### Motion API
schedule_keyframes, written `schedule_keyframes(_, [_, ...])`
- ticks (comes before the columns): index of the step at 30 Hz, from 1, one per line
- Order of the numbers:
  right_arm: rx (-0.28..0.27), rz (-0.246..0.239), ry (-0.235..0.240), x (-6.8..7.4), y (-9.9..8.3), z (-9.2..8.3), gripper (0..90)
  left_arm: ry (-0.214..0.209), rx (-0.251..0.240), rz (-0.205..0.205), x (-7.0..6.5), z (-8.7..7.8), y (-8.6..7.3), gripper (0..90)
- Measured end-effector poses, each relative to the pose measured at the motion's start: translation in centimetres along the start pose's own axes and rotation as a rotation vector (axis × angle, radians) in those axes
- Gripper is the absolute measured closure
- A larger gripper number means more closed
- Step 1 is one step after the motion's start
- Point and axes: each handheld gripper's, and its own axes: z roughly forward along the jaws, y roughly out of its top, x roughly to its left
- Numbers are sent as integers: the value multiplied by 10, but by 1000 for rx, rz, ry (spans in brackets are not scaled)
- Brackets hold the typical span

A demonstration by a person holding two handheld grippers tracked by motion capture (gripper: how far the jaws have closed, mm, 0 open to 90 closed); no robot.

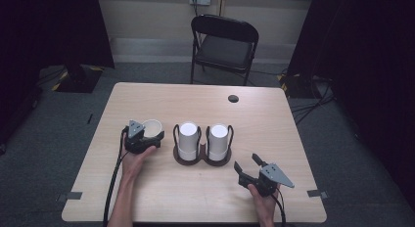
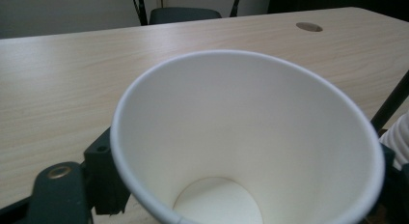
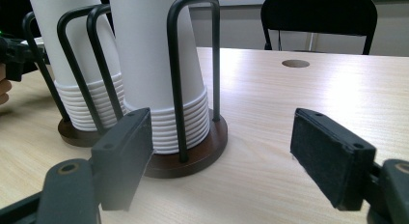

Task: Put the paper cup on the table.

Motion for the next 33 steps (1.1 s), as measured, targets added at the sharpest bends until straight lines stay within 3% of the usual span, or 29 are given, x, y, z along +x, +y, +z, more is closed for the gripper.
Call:
schedule_keyframes(6, [3,3,-2,0,0,0,225,-9,-19,0,2,-3,-6,156])
schedule_keyframes(10, [4,1,-3,0,0,0,225,6,-4,-11,2,-6,-8,156])
schedule_keyframes(15, [5,5,-5,0,0,0,226,41,9,19,-4,-14,-8,158])
schedule_keyframes(19, [3,1,-8,0,0,0,231,41,33,-4,-3,-16,-14,159])
schedule_keyframes(20, [3,2,-7,0,0,0,231,51,42,18,-3,-19,-13,159])
schedule_keyframes(21, [3,2,-8,0,0,0,231,52,22,0,-5,-19,-13,159])
schedule_keyframes(22, [3,2,-8,0,0,0,231,56,33,16,-5,-23,-12,159])
schedule_keyframes(25, [1,2,-10,0,0,-1,230,61,2,-6,-7,-30,-14,159])
schedule_keyframes(29, [1,3,-8,0,0,-1,230,76,-17,-5,-11,-41,-16,160])
schedule_keyframes(33, [0,4,-10,0,0,-1,229,61,-50,8,-16,-54,-18,155])
